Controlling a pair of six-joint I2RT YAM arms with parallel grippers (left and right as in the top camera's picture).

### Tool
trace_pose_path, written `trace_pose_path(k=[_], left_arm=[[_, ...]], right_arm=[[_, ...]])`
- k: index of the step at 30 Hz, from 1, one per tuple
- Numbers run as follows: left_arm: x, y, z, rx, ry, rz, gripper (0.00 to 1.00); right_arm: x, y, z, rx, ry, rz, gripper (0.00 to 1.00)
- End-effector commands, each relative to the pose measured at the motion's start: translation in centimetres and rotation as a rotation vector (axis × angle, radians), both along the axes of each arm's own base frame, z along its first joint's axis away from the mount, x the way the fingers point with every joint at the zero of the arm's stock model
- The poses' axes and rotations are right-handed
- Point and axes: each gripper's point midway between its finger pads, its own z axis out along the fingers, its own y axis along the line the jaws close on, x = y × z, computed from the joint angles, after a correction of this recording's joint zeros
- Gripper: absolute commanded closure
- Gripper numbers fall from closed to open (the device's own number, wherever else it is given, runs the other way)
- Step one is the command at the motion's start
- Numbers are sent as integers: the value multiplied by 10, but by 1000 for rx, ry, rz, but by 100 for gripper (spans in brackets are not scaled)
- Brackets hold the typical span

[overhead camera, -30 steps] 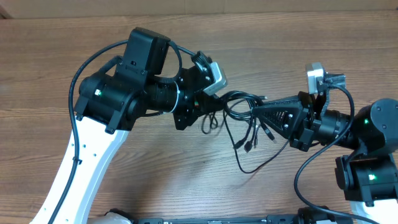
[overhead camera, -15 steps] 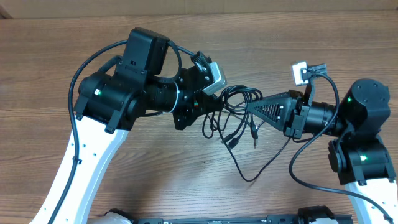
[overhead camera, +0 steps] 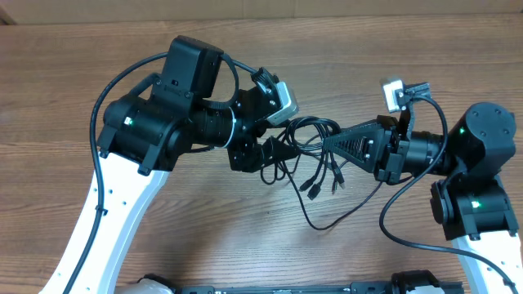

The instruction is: Untangle cables

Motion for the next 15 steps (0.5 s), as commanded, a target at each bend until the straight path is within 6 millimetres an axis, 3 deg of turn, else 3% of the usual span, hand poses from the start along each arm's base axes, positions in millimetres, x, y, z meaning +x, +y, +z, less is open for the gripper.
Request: trace_pose_path(k=[1,8,15], left_arm=[[-2,-1,11,-25,-29,-19,41],[-2,-2,12,-27,-63,-40,43],[-17,-9,24,-109,-151,-185,96]], right_arm=[[-7,1,6,10,-4,36,96],[-18,3,14,24,-11,98,96],[-21,3,16,24,-32,113,96]])
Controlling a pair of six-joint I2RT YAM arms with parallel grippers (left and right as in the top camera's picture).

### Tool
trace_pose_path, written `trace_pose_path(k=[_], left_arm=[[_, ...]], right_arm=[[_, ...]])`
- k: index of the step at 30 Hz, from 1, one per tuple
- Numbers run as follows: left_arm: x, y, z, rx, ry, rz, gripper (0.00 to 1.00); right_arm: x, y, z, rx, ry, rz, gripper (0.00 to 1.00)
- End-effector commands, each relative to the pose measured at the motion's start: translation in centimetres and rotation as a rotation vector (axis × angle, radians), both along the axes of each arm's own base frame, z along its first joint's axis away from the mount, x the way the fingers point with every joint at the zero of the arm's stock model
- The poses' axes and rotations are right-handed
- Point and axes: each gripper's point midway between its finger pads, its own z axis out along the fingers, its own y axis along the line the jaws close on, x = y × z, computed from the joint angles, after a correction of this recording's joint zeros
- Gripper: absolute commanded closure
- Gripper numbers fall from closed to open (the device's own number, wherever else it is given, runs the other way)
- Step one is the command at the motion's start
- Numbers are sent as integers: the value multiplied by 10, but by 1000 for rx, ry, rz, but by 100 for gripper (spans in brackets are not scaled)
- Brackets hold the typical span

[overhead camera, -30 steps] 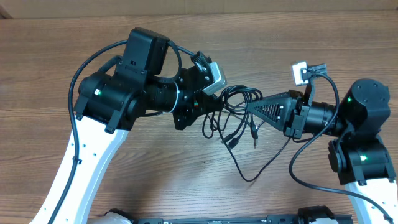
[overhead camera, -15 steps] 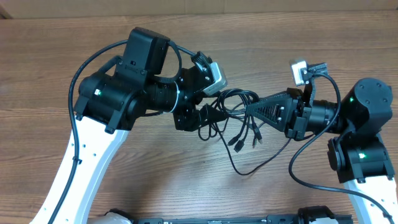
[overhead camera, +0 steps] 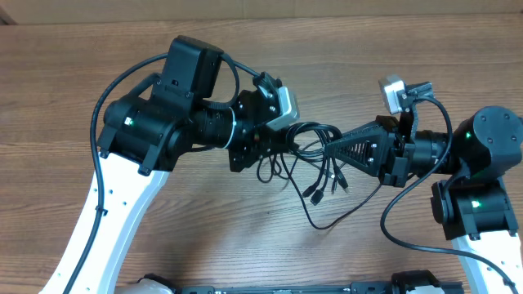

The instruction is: Untangle cables

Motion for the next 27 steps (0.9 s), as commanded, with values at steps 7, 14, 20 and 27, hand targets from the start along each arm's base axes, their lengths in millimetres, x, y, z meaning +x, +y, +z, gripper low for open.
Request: trace_pose_path(k=[7,14,20,27], left_arm=[[-4,1,8,-9,-91,-55,96],[9,16,-14,129,-39,76,96],[21,26,-24,198,5,195,96],[35,40,-34,265,74,367,96]], right_arm=[[-7,1,-3,-16,-91,29,96],[31,-10,-56,-135,130,-230,77],[52,-32,-102,-273,319,-459,64],[43,-28,-99,-291,228,-405,56]])
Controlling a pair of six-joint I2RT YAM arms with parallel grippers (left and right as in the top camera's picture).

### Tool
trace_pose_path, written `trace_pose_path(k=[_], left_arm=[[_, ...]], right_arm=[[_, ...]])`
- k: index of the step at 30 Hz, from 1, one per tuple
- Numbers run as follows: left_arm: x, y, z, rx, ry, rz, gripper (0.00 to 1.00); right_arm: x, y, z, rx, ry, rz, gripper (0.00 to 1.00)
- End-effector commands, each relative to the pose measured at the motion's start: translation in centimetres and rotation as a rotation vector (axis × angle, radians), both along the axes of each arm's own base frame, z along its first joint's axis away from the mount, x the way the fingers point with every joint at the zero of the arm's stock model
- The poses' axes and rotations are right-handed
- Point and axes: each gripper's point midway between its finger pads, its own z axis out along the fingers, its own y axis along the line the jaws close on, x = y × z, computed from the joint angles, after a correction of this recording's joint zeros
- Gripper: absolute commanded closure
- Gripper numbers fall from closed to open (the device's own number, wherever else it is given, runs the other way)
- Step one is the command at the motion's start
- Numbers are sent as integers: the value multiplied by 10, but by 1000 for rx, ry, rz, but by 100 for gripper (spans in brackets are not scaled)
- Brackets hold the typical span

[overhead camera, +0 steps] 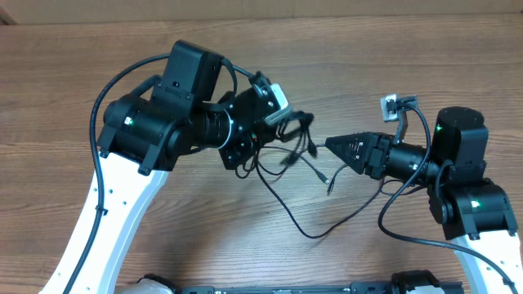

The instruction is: Untangle cables

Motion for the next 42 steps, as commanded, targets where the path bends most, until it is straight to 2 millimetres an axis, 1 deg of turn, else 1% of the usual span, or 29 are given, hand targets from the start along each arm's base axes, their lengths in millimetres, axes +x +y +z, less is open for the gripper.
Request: trace_pose_path(k=[1,5,8,11,14,18,21,24,26,29,34,42], left_arm=[[10,8,3,21,27,132,96],[11,4,6,-2,46,165,96],[12,-4,10,-25,43,168,96],[8,-14,12,-38,39,146,96],[0,-24,11,-33,41,109,96],[1,-27,2,17,30,117,96],[-4,-38,5,-20,46,74,96],[-11,-52,13,-84,55,14,96],[-15,-58,18,-114,53,-20,96],[-20,-66,21,-133,52,-51,96],[-30,-73,19,-127,59,-85,96],[-46,-83,24,-162,63,-178,96]], right_arm=[[-4,1,9,-31,-104,33,55],[-12,6,20,7,-142,85,52],[-23,13,35,52,-210,171,51],[-31,18,47,86,-262,228,48],[-36,20,57,104,-318,267,48],[-47,24,69,127,-421,354,48],[-46,24,71,122,-440,354,44],[-45,24,70,113,-458,357,44],[-45,24,70,105,-478,360,44],[-40,23,69,87,-490,337,41],[-38,22,70,76,-517,330,38],[-32,20,69,57,-520,298,38]])
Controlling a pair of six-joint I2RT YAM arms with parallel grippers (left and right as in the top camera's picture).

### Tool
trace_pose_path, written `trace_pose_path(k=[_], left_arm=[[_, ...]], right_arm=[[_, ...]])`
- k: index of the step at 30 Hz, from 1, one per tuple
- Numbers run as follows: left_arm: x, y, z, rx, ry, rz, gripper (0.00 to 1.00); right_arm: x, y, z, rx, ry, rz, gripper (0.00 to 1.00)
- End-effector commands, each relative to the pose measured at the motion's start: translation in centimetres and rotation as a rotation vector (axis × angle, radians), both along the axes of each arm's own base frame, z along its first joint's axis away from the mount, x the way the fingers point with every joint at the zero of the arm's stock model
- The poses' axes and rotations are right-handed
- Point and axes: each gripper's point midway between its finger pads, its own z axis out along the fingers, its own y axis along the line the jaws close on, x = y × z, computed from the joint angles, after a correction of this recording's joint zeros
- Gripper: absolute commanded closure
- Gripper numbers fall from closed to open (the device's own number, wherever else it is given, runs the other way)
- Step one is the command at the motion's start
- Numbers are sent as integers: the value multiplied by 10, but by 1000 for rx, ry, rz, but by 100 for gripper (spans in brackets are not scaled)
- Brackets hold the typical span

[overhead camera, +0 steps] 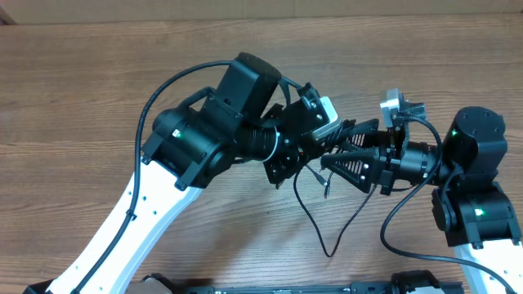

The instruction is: Untangle cables

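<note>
Only the overhead view is given. A bundle of thin black cables (309, 173) hangs from my left gripper (313, 149), which is shut on it above the table's middle. One long strand (320, 233) trails down to the wood and loops back up to the right. My right gripper (330, 149) is open, its black triangular fingers (353, 167) spread, with the tips right against the left gripper and the bundle. The left wrist camera hides part of the bundle, so I cannot tell whether any strand lies between the right fingers.
The wooden table (73, 90) carries both arms. The left arm's white link (122, 220) crosses the lower left. The right arm's base (478, 208) stands at the right, with its own black hose (392, 237) looping beside it.
My left arm has moved right with the bundle, and its gripper now meets the right one. The right gripper, shut then, now stands open at the bundle.
At first the tangle lay between both grippers, each at the bundle. Then they lifted it slightly. By 1.4 s ago the right gripper had drawn back shut and the left held the bundle alone. Now the left has brought it to the opened right gripper.
</note>
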Motion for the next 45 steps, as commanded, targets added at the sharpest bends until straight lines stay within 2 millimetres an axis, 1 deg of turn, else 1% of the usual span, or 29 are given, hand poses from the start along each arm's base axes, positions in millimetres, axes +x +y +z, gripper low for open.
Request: trace_pose_path(k=[1,7,10,11,14,15,17,21,23,25,26,30,35,41,43,45], left_arm=[[-12,-9,12,-55,0,-77,96],[-12,-10,13,-58,3,-81,96],[-13,-9,12,-56,3,-81,96],[-12,-9,12,-55,3,-80,96],[-10,-8,10,-41,-1,-68,96],[-9,-6,8,-32,-6,-59,96],[-5,-4,5,-10,-16,-38,96],[3,4,-3,48,-36,14,96],[11,9,-7,78,-39,67,96],[25,19,-11,117,-26,178,96],[35,27,-14,142,-14,264,96],[50,46,-21,191,13,405,96],[59,65,-26,216,54,493,96],[66,87,-32,235,105,564,96],[65,88,-32,230,112,550,96],[60,82,-31,222,94,477,96]], right_arm=[[1,-1,5,-8,-38,-21,38],[0,-1,5,-7,-38,-21,44],[0,-1,5,-7,-38,-21,53],[1,-1,5,-7,-37,-21,58],[1,-1,5,-7,-37,-21,81],[0,-1,5,-7,-36,-21,87],[0,-1,5,-8,-34,-20,96],[0,-1,4,-8,-26,-20,96],[0,-1,3,-8,-22,-20,96],[-2,-1,3,-7,-16,-12,96],[-5,0,3,-1,-15,6,96],[-17,3,8,20,-19,77,96],[-33,5,17,50,-59,176,96],[-34,5,16,51,-45,181,96],[-32,5,14,49,-32,171,96],[-26,4,9,35,-5,126,96]])
